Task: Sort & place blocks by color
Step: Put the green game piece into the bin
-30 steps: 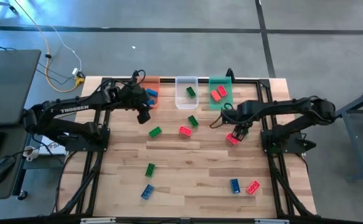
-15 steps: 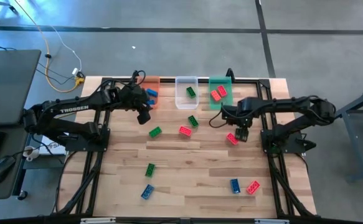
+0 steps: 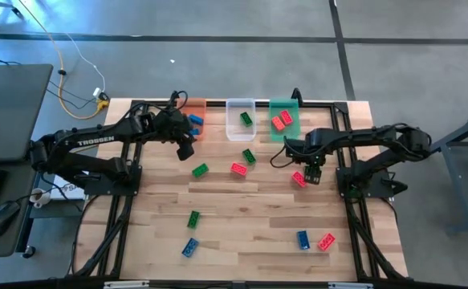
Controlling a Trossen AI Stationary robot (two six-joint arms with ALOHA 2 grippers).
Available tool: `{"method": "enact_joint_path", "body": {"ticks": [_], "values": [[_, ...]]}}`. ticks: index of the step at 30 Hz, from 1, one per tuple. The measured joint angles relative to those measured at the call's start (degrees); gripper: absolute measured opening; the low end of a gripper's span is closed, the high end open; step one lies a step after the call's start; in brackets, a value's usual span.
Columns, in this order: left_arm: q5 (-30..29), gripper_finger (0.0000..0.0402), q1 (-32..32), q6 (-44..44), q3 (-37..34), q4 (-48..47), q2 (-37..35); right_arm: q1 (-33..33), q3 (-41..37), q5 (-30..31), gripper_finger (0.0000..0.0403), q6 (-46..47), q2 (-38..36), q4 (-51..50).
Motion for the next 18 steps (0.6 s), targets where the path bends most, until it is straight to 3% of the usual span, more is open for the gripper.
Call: {"method": "enact_joint_path", "body": {"ticks": [10, 18], "values": [[0.0, 0.0207, 0.0, 1.9, 0.0, -0.1, 0.0, 0.0, 0.0, -0.1, 0.0252, 0.0, 9.8, 0.0], [0.0, 0.0207, 0.0, 2.0, 0.0, -0.1, 0.0, -1.7, 0.0, 1.3, 0.0252, -0.8, 12.3, 2.6]]}}
